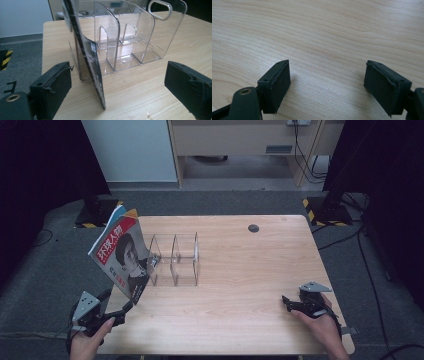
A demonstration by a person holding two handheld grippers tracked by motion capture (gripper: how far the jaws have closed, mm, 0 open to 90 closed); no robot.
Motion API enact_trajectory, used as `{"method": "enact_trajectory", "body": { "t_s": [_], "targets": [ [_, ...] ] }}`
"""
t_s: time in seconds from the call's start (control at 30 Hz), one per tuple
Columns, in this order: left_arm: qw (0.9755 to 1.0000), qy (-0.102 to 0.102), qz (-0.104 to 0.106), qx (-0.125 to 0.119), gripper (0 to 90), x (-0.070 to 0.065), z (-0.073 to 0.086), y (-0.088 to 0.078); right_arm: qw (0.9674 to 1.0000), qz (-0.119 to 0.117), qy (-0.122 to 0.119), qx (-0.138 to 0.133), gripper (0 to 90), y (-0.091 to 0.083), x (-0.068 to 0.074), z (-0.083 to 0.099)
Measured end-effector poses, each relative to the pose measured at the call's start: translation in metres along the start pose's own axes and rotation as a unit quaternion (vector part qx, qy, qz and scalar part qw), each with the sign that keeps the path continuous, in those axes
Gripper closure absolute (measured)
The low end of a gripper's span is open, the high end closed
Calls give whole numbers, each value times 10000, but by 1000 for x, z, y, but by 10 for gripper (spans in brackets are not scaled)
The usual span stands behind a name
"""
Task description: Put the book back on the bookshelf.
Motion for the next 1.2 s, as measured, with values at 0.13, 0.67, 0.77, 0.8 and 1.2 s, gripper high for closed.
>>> {"method": "enact_trajectory", "body": {
  "t_s": [0.13, 0.67, 0.77, 0.8, 1.2],
  "targets": [
    [9999, 100, 110, 31, 76, -7, 0, 2, 10000, -6, 9, 2, 214, 0, 0, 0],
    [9967, 250, 739, 240, 70, -43, -8, 39, 10000, -20, 13, 15, 214, 0, 1, 0],
    [9954, 339, 842, 312, 69, -50, -10, 45, 10000, -22, 13, 14, 214, 0, 1, 0],
    [9951, 363, 862, 323, 69, -52, -11, 48, 10000, -19, 10, 14, 214, 0, 1, 0],
    [9893, 716, 1177, 478, 59, -76, -20, 76, 10000, -12, -4, 2, 213, 0, 1, 0]
  ]
}}
Point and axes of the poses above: each handheld gripper's, and its own axes: y roughly forward along the jaws, z roughly out of its underside, x roughly to its left, the point moved 6 cm from there along y, roughly forward along the jaws, and after that the axes turned 4 degrees about -x, right-handed, at the moved point
